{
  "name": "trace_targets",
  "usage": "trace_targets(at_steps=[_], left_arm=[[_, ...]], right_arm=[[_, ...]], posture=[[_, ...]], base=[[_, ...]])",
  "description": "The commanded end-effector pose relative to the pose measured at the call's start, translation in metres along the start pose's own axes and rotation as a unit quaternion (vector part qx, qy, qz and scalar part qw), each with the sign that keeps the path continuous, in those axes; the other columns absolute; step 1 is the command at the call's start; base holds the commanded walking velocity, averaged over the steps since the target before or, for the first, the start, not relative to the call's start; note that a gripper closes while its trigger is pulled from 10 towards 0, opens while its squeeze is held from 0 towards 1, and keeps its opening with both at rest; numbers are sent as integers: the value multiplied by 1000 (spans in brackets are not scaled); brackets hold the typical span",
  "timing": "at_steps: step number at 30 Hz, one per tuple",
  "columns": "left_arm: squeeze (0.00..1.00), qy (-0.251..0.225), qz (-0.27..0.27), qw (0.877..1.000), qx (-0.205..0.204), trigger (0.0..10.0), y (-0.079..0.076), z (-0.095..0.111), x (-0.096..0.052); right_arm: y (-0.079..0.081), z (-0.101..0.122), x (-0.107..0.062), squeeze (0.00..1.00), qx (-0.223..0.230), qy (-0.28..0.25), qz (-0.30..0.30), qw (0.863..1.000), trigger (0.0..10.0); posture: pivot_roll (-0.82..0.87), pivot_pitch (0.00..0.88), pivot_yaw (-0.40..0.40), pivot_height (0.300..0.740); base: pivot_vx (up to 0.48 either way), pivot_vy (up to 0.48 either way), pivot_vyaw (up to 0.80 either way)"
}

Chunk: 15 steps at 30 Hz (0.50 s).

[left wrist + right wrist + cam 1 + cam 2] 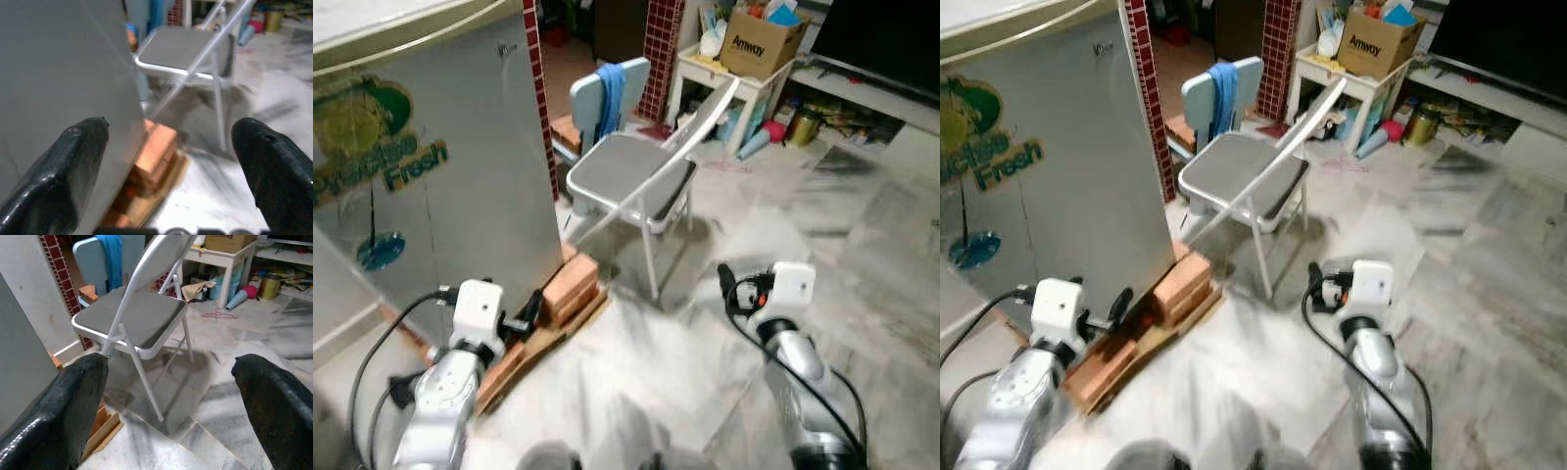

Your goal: Restocking fridge

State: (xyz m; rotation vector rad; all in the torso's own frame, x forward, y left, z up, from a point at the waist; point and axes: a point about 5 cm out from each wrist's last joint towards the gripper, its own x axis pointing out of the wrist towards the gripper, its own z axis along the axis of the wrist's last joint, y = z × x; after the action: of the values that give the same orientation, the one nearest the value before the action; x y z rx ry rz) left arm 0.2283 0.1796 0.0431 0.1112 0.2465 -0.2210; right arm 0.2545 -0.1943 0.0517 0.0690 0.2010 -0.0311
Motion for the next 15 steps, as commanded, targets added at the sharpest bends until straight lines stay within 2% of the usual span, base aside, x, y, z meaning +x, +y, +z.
trace_targets(at_steps=[1,4,15], left_arm=[[0,2,5,1000,7,10000,4,0,-2],[0,6,3,1000,7,10000,3,-1,-4],[0,6,-13,1000,4,10000,-2,-1,-1]], right_arm=[[-1,1,1,0,1,-2,-2,1000,10000],[-5,0,2,0,-5,0,-7,1000,10000],[-6,2,4,0,-5,-1,-7,1000,10000]], posture=[[92,4,-61,740],[90,4,-60,740],[77,2,-53,740]], base=[[0,446,0],[0,430,0],[-256,409,0]])
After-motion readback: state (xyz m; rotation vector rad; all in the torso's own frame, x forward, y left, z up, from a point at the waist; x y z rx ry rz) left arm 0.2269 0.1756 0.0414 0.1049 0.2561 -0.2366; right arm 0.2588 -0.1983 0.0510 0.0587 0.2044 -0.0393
